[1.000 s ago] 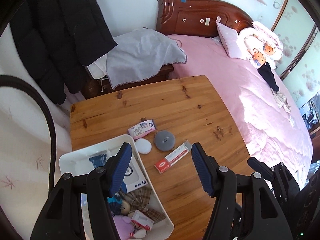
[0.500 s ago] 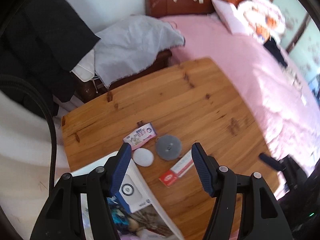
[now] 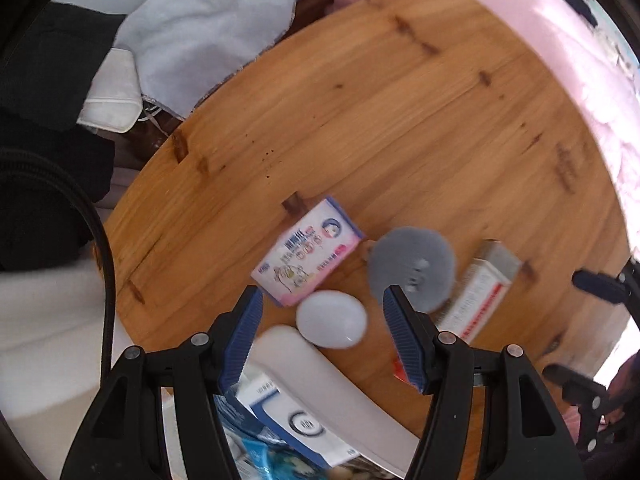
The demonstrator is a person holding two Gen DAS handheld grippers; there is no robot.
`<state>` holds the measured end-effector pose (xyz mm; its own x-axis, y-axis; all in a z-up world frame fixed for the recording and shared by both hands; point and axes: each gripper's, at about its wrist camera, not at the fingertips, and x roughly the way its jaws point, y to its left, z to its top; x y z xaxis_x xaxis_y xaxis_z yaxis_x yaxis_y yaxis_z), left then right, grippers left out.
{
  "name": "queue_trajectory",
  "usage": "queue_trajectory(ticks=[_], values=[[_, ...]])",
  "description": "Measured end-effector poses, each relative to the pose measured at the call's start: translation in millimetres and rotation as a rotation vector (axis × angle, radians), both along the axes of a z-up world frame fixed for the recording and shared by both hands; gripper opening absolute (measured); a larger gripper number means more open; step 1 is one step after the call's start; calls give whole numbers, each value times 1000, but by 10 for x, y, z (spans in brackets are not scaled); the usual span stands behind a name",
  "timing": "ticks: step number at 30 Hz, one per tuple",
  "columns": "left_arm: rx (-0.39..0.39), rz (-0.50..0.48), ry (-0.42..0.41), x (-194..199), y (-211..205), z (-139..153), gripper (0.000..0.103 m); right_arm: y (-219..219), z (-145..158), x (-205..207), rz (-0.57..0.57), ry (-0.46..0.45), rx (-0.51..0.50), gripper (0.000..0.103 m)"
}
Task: Organize objects
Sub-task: 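Move both tools from the tray back toward the pink wipes and ointment box, then grasp the pink wipes pack with the left tool while the right tool grasps the ointment box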
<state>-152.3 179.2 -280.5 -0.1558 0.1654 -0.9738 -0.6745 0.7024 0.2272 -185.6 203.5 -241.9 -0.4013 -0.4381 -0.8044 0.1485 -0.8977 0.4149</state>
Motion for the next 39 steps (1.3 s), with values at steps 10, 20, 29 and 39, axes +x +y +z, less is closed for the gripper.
queue_trajectory(ticks=[10,20,29,39], values=[[-52,-92,90,52,114,-321,67,-209,-536,-170,-169,-304,-181,69],[-73,-126,117,42,229,-459,67,-473,-585,-332,-283,-361,-8,69],[-89,-129,103,95,316,-519,67,-661,-634,-452,-321,-384,146,70],[-70,-194,98,161,196,-500,47,-668,-634,-425,-290,-328,274,36]])
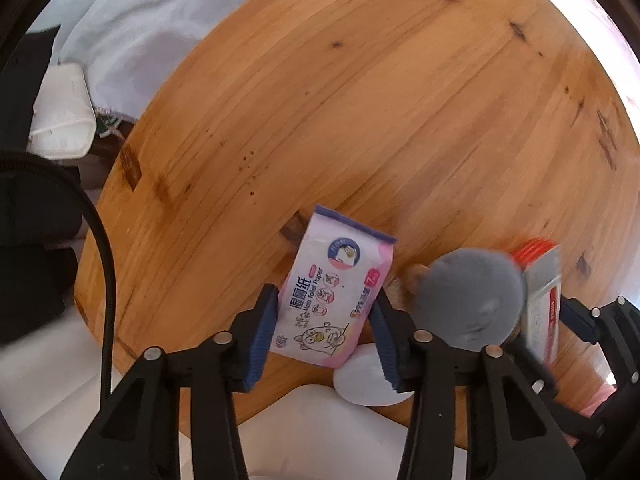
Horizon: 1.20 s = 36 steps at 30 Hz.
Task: Organize objects
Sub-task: 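Grasp the pink wipes pack with the left tool while the right tool grasps the ointment box, then carry the wipes pack and ointment box into the tray and open both tools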
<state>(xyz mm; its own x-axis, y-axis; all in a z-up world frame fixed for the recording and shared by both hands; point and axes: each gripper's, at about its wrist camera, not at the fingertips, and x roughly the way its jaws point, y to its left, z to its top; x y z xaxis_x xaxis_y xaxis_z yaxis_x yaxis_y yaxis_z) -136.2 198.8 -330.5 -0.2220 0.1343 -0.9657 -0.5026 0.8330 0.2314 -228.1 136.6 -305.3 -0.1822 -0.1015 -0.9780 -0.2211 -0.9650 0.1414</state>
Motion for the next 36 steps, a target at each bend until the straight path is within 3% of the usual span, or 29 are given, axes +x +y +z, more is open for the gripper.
queue_trajectory(ticks=[9,17,28,36], values=[[70,-60,-50,12,-136,290,44,296,183,169,-37,48,-78,35],[133,-61,-160,-63,-279,994,44,529,678,431,-71,143,-111,35],[194,16,-334,-751,-661,1981,44,71,1662,740,-11,346,-143,35],[229,143,-414,-1402,-889,2409,44,-483,2200,1021,129,493,-137,35]])
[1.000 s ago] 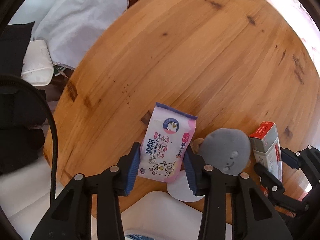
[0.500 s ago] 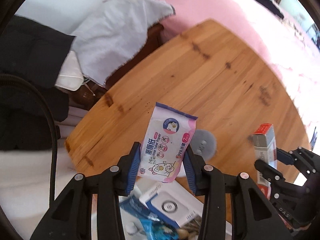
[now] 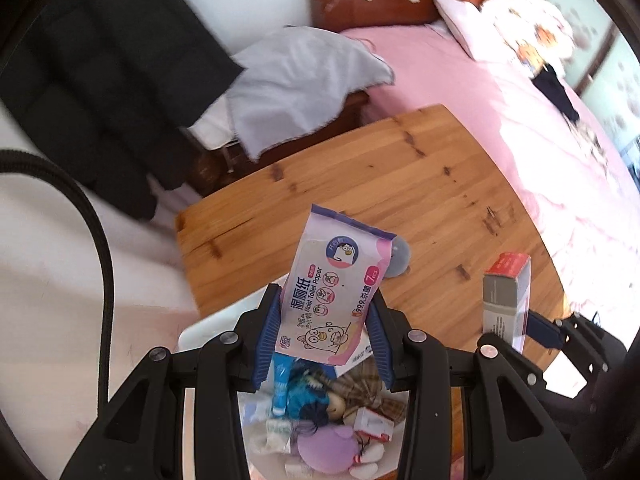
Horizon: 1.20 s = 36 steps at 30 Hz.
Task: Organize objects
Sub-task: 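Carry the wipes pack and ointment box into the tray and open both tools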
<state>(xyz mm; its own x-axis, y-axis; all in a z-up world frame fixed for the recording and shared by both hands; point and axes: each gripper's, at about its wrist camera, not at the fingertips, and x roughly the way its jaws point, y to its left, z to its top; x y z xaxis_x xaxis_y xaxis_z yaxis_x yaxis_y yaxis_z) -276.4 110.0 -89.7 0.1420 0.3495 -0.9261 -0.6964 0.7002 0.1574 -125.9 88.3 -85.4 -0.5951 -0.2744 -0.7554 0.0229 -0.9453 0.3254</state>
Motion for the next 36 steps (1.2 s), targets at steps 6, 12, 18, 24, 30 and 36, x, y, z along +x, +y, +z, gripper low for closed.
queue_trajectory(ticks=[6,12,18,24,30,36], values=[[-31,95,-65,-464,19,87,44,-377,103,146,92,50,32,35],[-47,117,-61,-779,4,-35,45,-716,31,220,175,56,97,35],[-116,163,-66,-1004,62,-285,44,-952,-97,280,237,30,133,35],[-150,171,-57,-1115,68,-458,45,-1142,-196,327,275,7,159,35],[-160,163,-44,-1171,79,-546,45,-1265,-250,353,296,-15,176,35],[-171,113,-15,-1191,88,-610,45,-1293,-316,321,300,-37,192,36]])
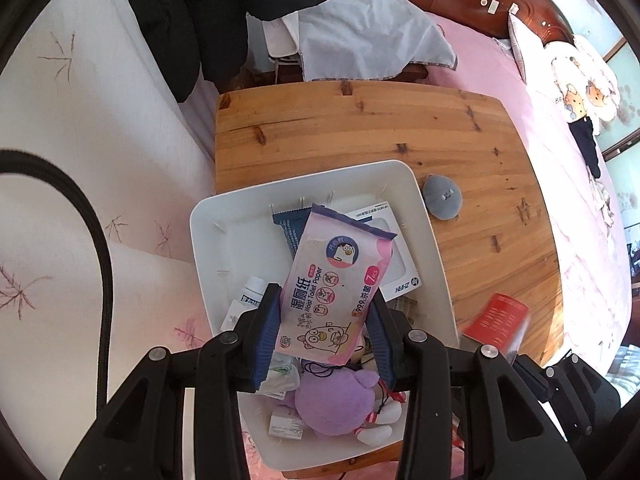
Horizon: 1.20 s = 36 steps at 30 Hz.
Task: Organize objects
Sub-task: 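Carry the wipes pack and ointment box into the tray and open both tools, then move both tools from the tray toward the white egg and grey plush ball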
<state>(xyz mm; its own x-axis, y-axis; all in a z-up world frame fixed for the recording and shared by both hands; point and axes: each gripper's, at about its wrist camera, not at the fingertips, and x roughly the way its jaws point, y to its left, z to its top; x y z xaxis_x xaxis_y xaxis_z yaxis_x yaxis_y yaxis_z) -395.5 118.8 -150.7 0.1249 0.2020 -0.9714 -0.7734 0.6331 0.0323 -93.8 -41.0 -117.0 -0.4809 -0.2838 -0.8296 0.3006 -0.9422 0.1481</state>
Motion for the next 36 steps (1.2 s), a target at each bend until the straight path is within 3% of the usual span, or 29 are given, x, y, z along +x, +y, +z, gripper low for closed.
queue_trajectory(ticks=[4,6,8,10,12,36], values=[[2,-39,25,9,-15,-22,46,-18,-22,0,5,-9,17,37],[6,-43,32,13,-28,-25,47,-32,-29,3,10,-13,25,47],[10,-48,37,23,-35,-21,51,-30,-18,17,10,-6,29,63],[7,-47,30,27,-39,-17,59,-26,13,34,11,11,26,64],[9,-44,25,32,-38,-2,61,-36,43,50,20,22,22,66],[40,-19,-72,219,-116,315,62,106,216,171,24,85,2,68]])
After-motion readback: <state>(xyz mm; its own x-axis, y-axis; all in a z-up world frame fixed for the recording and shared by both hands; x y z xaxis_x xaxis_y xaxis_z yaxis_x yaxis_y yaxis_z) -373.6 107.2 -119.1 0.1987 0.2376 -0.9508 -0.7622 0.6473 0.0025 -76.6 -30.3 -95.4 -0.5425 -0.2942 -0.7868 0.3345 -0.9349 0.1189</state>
